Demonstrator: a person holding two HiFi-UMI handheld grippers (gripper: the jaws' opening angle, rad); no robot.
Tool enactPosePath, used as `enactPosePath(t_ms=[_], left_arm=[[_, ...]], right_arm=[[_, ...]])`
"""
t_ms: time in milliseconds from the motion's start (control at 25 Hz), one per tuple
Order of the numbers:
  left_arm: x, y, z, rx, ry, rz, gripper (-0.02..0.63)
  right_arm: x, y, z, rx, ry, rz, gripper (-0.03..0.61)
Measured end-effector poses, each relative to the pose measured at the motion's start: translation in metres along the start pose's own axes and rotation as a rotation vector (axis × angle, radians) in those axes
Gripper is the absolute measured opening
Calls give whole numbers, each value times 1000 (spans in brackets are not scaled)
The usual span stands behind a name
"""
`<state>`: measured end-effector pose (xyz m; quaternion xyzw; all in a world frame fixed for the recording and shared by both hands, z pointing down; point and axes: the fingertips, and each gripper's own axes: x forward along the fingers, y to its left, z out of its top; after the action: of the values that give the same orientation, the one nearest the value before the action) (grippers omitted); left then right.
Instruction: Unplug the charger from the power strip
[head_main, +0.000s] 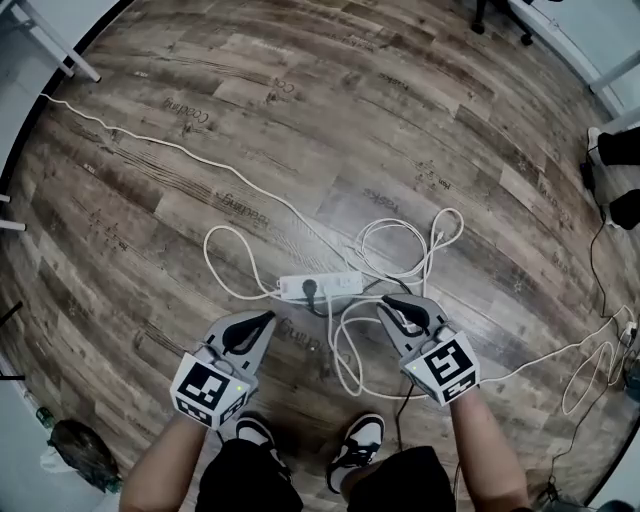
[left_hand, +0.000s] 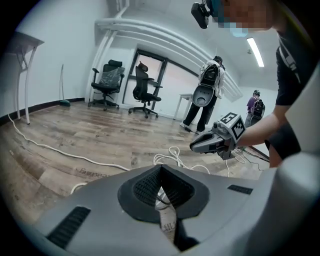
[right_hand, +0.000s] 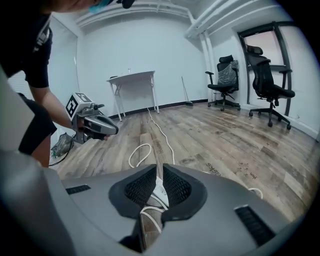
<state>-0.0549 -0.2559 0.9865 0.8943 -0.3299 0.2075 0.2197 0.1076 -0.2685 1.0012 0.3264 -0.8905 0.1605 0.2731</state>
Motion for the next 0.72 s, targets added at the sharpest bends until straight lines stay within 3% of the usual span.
enactPosePath(t_ms=[200,440,720], left_arm=[[46,9,-46,-2,6,-50,18],[91,17,-79,57,37,-121,18],[137,23,-102,-35,109,-169,18]], right_arm=[[50,-5,-50,-98,69,52,98],[107,-15,-97,-239,191,125,196],[146,-13,-120,-420,314,233,207]])
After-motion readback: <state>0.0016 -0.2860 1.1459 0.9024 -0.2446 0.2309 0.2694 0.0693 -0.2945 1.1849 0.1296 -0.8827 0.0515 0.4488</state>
